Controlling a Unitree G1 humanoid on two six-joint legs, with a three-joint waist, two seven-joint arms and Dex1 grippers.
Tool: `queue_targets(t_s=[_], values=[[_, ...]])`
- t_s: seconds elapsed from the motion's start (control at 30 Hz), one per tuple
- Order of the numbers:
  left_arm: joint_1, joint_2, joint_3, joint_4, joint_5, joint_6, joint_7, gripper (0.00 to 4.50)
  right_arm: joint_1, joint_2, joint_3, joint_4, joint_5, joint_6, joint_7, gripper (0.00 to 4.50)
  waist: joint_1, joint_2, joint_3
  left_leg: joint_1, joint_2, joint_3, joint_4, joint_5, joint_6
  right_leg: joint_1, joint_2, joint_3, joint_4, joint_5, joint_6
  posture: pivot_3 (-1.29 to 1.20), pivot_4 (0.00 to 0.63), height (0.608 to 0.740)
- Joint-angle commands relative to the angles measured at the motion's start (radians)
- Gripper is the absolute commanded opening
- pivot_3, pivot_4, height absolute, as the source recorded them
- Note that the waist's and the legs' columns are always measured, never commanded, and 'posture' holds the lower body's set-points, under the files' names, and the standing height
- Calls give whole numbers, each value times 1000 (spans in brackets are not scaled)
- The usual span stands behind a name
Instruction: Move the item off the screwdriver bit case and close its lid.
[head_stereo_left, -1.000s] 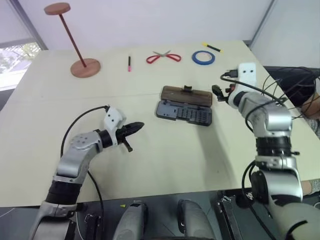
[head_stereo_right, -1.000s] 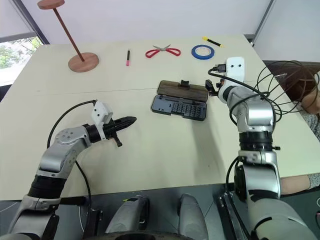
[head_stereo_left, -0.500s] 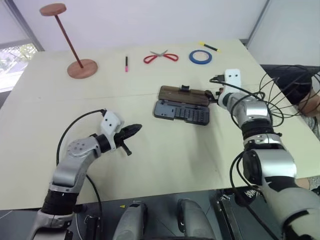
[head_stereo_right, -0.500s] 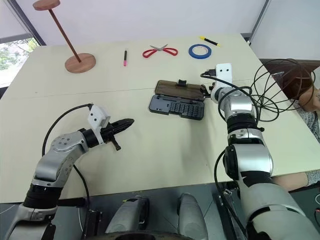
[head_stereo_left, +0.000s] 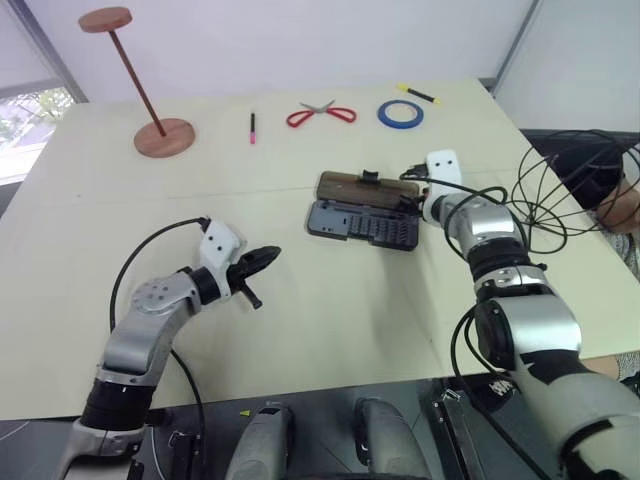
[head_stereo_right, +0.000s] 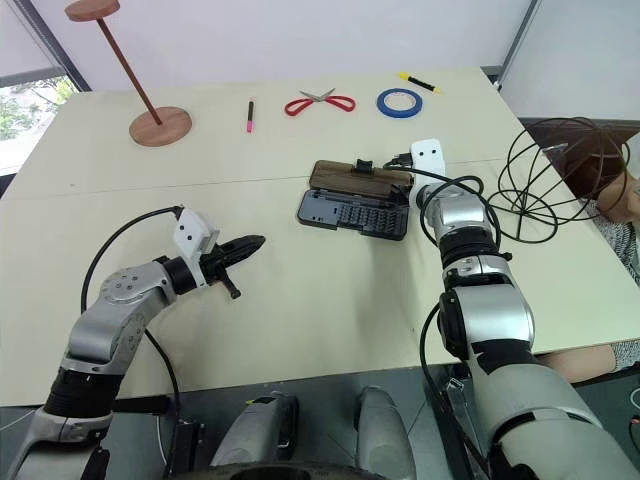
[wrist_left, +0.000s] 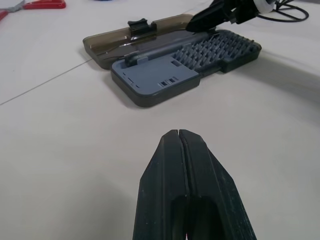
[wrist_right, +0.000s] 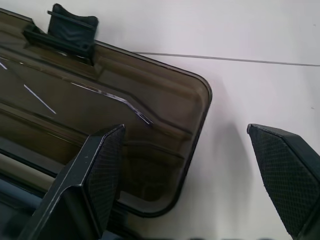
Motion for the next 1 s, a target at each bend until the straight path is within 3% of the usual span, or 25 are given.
queue_targets(t_s=[0.03,0.13,0.17,0.2,0.5,0.67,0.8,1.0], values=[[4,9,22,-47,-4,-5,9,0,-15,9,-1,19,-14,-2,-11,2222,0,0,0,0,0,0,0,0,0,0,0,0,0,0,0,0,150,740],[4,10,23,-49,-1,-5,14,0,-11,15,6,20,-22,-3,-4,632,0,0,0,0,0,0,0,0,0,0,0,0,0,0,0,0,150,740],[4,10,23,-49,0,-5,15,0,-10,17,7,20,-25,-4,-2,224,1,0,0,0,0,0,0,0,0,0,0,0,0,0,0,0,150,740],[3,10,22,-48,1,-5,16,0,-10,18,8,21,-27,-2,0,96,1,0,0,0,0,0,0,0,0,0,0,0,0,0,0,0,150,740],[-5,14,22,-43,3,-6,23,0,15,23,38,-66,-49,69,37,96,0,0,0,1,0,0,0,0,0,1,0,0,1,0,0,0,150,740],[-17,12,19,-20,9,-16,17,0,147,41,24,-470,-6,378,21,96,2,0,0,1,0,-1,-2,0,0,0,0,0,0,0,0,0,150,740],[-23,8,10,3,12,-29,7,0,280,85,0,-947,43,730,-6,96,2,0,0,1,0,-2,-3,0,0,-1,0,0,1,0,0,0,150,740],[-65,-11,-16,59,23,-54,-15,0,342,143,-16,-1316,76,1047,-26,96,4,0,0,1,0,-4,-4,1,-1,-2,0,0,2,0,0,0,150,740]])
